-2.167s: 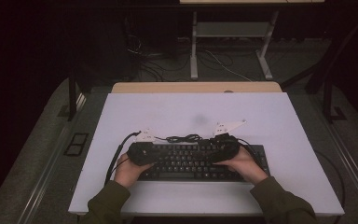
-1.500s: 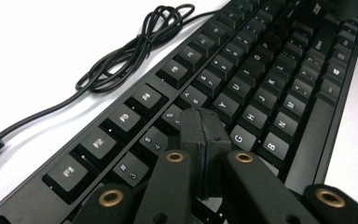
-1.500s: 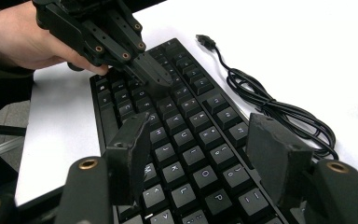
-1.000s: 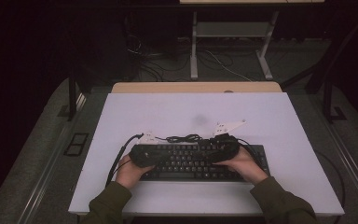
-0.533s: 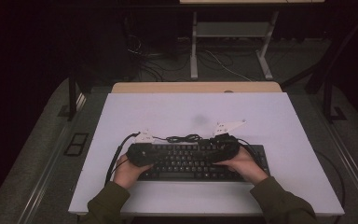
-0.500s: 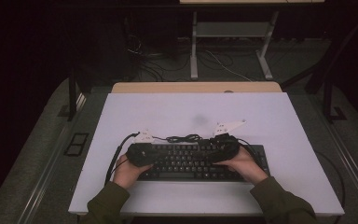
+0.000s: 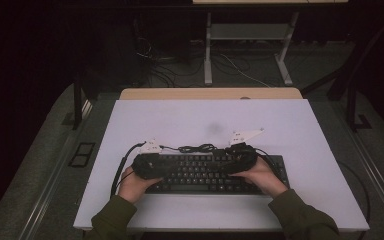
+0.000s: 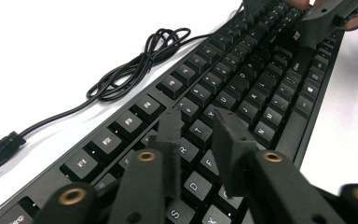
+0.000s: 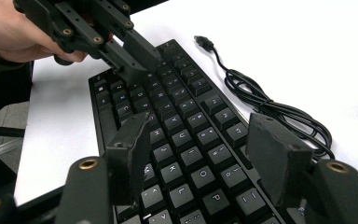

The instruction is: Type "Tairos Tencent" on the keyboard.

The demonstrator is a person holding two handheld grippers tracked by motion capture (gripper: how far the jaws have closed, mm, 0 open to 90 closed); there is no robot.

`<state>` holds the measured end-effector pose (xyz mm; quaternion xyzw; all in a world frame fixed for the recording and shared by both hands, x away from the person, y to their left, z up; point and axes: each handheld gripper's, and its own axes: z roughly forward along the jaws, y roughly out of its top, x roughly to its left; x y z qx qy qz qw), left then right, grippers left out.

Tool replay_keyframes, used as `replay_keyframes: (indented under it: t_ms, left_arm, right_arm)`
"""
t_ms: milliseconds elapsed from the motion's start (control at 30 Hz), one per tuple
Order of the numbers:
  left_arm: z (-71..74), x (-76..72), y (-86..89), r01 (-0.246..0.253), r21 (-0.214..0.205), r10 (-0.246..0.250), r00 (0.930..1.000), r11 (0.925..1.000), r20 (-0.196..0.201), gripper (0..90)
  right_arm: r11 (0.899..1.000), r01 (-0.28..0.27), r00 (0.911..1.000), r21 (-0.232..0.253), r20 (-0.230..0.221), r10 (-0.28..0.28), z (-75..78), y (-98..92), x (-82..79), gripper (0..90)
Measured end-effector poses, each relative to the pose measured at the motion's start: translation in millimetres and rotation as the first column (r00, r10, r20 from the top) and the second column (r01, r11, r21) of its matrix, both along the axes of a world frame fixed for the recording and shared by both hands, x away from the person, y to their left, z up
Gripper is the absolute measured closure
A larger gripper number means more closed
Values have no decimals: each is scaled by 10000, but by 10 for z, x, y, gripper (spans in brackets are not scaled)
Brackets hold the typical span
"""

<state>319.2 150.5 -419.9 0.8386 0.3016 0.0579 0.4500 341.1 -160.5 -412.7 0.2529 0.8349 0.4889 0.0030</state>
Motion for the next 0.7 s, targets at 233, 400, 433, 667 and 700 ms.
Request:
replay_keyframes:
  t_ms: [233, 400, 433, 667, 700]
  left_arm:
    - [-3, -24, 63, -109, -37, 109, 9999, 9999, 53, 550]
    - [-4, -29, 86, -249, -18, 249, 9996, 9997, 144, 404]
    - [-4, -31, 90, -308, 7, 308, 9994, 9995, 172, 375]
    - [-15, -31, 80, -456, 37, 455, 9985, 9990, 300, 193]
    - [-18, -30, 77, -446, 37, 444, 9985, 9990, 307, 184]
  right_arm:
    - [10000, -2, 10000, -1, 2, 2, -2, 1, 1, 392]
    - [10000, 4, 10000, -27, 4, -4, -3, -4, 6, 402]
    - [10000, 6, 10000, -22, -7, -6, -1, -5, 5, 415]
    - [10000, 4, 10000, -51, -27, -4, 5, -9, 0, 561]
    - [10000, 14, 10000, -52, -22, -14, 5, -7, -1, 585]
